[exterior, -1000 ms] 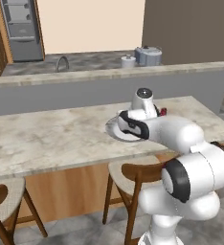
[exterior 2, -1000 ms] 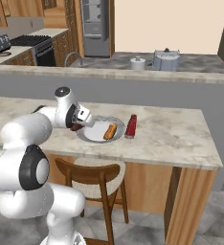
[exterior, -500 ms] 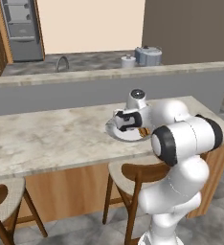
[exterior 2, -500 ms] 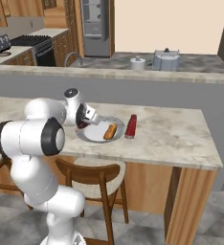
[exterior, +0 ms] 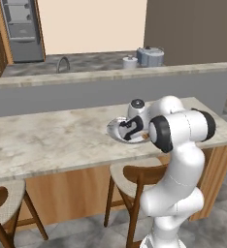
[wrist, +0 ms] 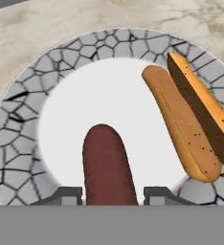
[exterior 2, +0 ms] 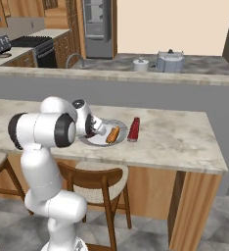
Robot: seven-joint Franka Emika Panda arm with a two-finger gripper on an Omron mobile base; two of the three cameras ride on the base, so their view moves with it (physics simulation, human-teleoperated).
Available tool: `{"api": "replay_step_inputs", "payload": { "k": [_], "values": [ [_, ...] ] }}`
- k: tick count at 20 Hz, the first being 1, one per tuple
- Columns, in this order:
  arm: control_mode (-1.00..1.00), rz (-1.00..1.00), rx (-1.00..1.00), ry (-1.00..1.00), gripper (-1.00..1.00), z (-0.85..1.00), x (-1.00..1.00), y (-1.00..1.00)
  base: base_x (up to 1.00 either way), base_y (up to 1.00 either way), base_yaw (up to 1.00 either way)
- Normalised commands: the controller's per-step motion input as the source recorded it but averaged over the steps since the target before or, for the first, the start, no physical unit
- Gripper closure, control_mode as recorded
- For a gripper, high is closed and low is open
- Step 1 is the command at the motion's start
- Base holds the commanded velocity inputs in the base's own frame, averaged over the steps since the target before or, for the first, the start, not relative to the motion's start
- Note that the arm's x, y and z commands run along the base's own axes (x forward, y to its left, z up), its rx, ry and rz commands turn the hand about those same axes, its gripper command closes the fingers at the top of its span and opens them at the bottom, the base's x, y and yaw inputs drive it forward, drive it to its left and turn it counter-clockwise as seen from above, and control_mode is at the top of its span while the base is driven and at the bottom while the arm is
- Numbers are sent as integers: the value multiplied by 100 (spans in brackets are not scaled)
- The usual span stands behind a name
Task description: Move the hot dog bun to the plate on the dining table and place the condiment next to that plate. Then navigate to the fridge and take the sausage and place it on the plate as well.
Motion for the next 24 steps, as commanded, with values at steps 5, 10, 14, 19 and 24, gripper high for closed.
{"api": "replay_step_inputs", "payload": {
  "k": [5,10,14,19,24],
  "values": [
    [-100,-4,0,0,100,-22,25,-3,0,0,0],
    [-100,-1,0,0,100,-7,46,0,0,0,0],
    [-100,0,0,0,-100,0,37,0,0,0,0],
    [-100,-1,0,0,-100,0,2,0,0,0,0],
    [-100,0,0,1,-100,18,-1,0,0,0,0]
  ]
}}
